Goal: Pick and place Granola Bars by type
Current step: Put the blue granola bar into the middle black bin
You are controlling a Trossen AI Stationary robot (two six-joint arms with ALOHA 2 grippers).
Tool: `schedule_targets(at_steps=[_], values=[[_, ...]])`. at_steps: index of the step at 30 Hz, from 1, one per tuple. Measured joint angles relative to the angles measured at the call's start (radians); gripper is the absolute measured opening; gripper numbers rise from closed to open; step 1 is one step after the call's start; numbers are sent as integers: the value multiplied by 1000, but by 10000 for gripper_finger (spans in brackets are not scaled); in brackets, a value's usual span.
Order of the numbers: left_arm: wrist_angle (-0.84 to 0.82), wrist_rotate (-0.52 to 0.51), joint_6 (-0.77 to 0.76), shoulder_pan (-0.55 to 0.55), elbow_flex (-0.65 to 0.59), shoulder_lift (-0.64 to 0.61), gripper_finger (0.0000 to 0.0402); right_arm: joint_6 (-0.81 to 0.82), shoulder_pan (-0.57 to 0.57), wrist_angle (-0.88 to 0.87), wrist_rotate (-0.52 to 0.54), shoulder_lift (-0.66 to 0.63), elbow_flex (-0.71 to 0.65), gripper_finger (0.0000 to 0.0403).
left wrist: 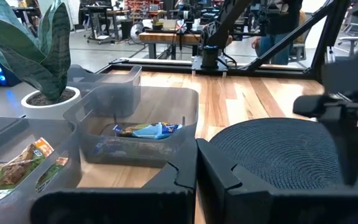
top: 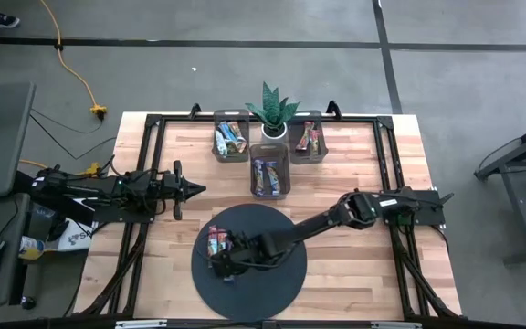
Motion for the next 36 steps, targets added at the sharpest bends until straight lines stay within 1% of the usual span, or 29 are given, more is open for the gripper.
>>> schedule_targets(at_steps=[3, 6, 10, 18, 22, 30, 36], values=[[0, 0, 0, 0, 0, 0, 1, -4, -11, -1, -18, 18, 0, 262], [0, 0, 0, 0, 0, 0, 1, -3, -20, -6, -33, 36, 0, 272], [0, 0, 0, 0, 0, 0, 1, -3, -30, -14, -29, 57, -2, 275], [0, 0, 0, 0, 0, 0, 1, -22, -48, -41, -2, 57, -2, 274], [0, 0, 0, 0, 0, 0, 1, -22, -58, -73, -6, 58, -2, 262], [0, 0, 0, 0, 0, 0, 1, -27, -61, -73, -7, 59, -2, 226], [0, 0, 0, 0, 0, 0, 1, -43, -63, -67, -17, 59, -2, 212]])
